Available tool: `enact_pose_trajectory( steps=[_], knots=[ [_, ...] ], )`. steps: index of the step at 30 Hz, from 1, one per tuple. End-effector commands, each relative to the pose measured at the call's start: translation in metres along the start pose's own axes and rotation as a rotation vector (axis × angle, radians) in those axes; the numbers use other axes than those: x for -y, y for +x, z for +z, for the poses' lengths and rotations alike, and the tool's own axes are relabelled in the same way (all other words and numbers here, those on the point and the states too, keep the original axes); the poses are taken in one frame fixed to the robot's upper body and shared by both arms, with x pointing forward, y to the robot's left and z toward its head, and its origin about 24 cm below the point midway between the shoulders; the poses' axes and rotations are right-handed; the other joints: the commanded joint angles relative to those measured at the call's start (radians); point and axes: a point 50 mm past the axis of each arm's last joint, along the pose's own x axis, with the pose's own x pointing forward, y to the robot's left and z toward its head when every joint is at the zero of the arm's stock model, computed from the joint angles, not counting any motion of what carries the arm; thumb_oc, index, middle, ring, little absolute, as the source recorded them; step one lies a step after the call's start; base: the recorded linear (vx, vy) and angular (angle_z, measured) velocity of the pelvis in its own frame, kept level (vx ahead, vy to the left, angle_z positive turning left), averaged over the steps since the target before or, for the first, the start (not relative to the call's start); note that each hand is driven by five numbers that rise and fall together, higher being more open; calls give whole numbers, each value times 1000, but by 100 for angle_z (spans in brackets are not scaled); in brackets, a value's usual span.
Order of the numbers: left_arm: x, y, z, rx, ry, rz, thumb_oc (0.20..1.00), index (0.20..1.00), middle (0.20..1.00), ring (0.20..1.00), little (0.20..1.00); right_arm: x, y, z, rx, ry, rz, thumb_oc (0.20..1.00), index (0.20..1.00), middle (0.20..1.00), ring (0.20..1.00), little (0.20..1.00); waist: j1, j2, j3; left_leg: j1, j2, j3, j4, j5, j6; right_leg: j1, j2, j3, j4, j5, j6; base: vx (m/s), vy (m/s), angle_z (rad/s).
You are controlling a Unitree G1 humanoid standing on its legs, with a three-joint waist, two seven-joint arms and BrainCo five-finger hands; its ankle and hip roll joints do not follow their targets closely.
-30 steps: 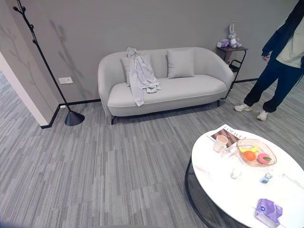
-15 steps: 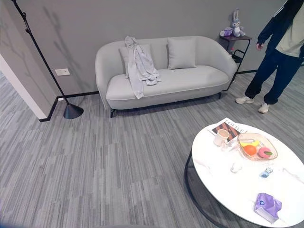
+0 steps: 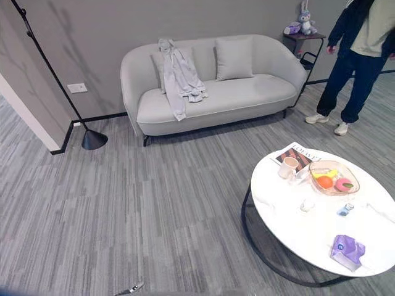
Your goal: Hang the clothes on the sofa on the clothes rack.
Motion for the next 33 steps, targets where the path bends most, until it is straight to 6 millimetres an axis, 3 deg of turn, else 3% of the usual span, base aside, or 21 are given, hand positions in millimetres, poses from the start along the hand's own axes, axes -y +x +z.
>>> enact_pose_trajectory(
  steps=[1,2,5,8,9,10,12,14,15,16,18,20,21,22,23,26,27,29,33],
  knots=[
    [10,-3,-28,-101,-23,-8,1000,1000,1000,1000,1000,-14,-1,-32,-83,68,28,1000,1000,1000,1000,1000,16,21,-52,25,39,-90,-38,213,-161,97,-75,14,-101,62,0,320,-38,-14],
    [5,-4,-31,-106,-55,12,1000,1000,1000,1000,1000,-9,-1,-30,-75,84,13,1000,1000,1000,1000,1000,10,-3,-60,36,23,-100,-33,211,-162,76,-69,18,-244,68,14,365,-71,-16],
    [-1,-5,-33,-106,-77,30,1000,1000,1000,1000,1000,-1,-2,-27,-72,72,-7,1000,1000,1000,1000,1000,-46,-7,-28,116,29,-151,-44,182,-152,7,-37,38,-606,77,34,472,-54,-2],
    [-1,-5,-31,-101,-81,33,1000,1000,1000,1000,1000,-1,-2,-27,-76,70,-4,1000,1000,1000,1000,1000,-57,-5,-19,137,38,-160,-53,173,-149,-18,-33,41,-669,83,38,187,-14,32],
    [-2,-4,-27,-94,-69,40,1000,1000,1000,1000,1000,-3,-2,-30,-95,55,5,1000,1000,1000,1000,1000,-81,-8,-7,177,51,-185,-74,160,-140,-106,-45,60,-724,106,49,395,-42,83],
    [-1,-4,-26,-93,-56,33,1000,1000,1000,1000,1000,-2,-3,-32,-104,53,4,1000,1000,1000,1000,1000,-96,7,-7,208,75,-193,-97,155,-137,-135,-42,61,-729,119,52,636,-168,65],
    [-1,-5,-28,-112,-61,27,1000,1000,1000,1000,1000,6,-5,-39,-134,73,-11,1000,1000,1000,1000,1000,-116,-12,-44,230,114,-225,-100,151,-127,-107,-48,63,-699,140,47,517,-228,80],
    [-1,-5,-29,-113,-61,27,1000,1000,1000,1000,1000,6,-5,-39,-134,73,-12,1000,1000,1000,1000,1000,-116,-8,-46,231,117,-224,-102,151,-127,-108,-46,61,-696,138,47,359,-150,140],
    [0,-7,-41,-149,-55,28,1000,1000,1000,1000,1000,15,-7,-41,-137,75,-43,1000,1000,1000,1000,1000,-128,-6,-94,253,210,-206,-79,188,-128,-118,-24,77,-591,158,69,523,-211,44],
    [0,-7,-41,-149,-55,28,1000,1000,1000,1000,1000,15,-7,-41,-137,75,-43,1000,1000,1000,1000,1000,-128,-6,-95,252,210,-206,-79,188,-128,-119,-24,77,-591,158,69,704,-296,13],
    [1,-8,-45,-162,-23,13,1000,1000,1000,1000,1000,8,-4,-37,-109,51,-17,1000,1000,1000,1000,1000,-125,-21,-129,224,291,-155,5,207,-121,-74,-4,81,-520,154,79,599,-281,8],
    [0,-8,-44,-156,-31,12,1000,1000,1000,1000,1000,9,-4,-31,-88,47,-20,1000,1000,1000,1000,1000,-127,-38,-142,209,303,-151,56,220,-114,-52,-7,84,-524,156,76,580,-286,60],
    [0,-6,-37,-135,-38,10,1000,1000,1000,1000,1000,7,-2,-16,-37,36,-12,1000,1000,1000,1000,1000,-116,-67,-150,155,309,-138,199,212,-107,12,-11,79,-545,154,59,538,-286,75],
    [0,-6,-37,-135,-38,11,1000,1000,1000,1000,1000,7,-2,-17,-38,37,-11,1000,1000,1000,1000,1000,-119,-71,-151,150,305,-142,198,215,-106,11,-16,79,-547,156,60,751,-573,30],
    [5,-1,-8,-39,-29,-6,1000,1000,1000,1000,1000,-3,0,18,71,31,18,1000,1000,1000,1000,1000,-84,-164,-105,-43,304,-97,505,174,-98,136,-54,82,-586,163,35,400,-379,-2],
    [9,1,7,7,-17,-16,1000,1000,1000,1000,1000,-6,0,30,100,18,18,1000,1000,1000,1000,1000,-71,-181,-81,-118,278,-90,556,153,-101,181,-67,66,-605,159,31,327,-231,51],
    [13,2,21,66,-13,-33,1000,1000,1000,1000,1000,-5,0,36,118,3,14,1000,1000,1000,1000,1000,-44,-180,-59,-173,231,-38,520,131,-129,261,-68,39,-647,145,31,268,-76,61],
    [11,2,23,76,-25,-27,1000,1000,1000,1000,1000,-4,0,34,113,8,14,1000,1000,1000,1000,1000,-33,-183,-57,-164,204,-14,443,128,-141,300,-72,28,-674,142,36,320,-57,18],
    [11,2,23,76,-25,-27,1000,1000,1000,1000,1000,-4,0,34,113,8,14,1000,1000,1000,1000,1000,-33,-183,-57,-163,204,-14,443,128,-141,300,-72,29,-674,142,36,46,-5,-15]
  ],
)
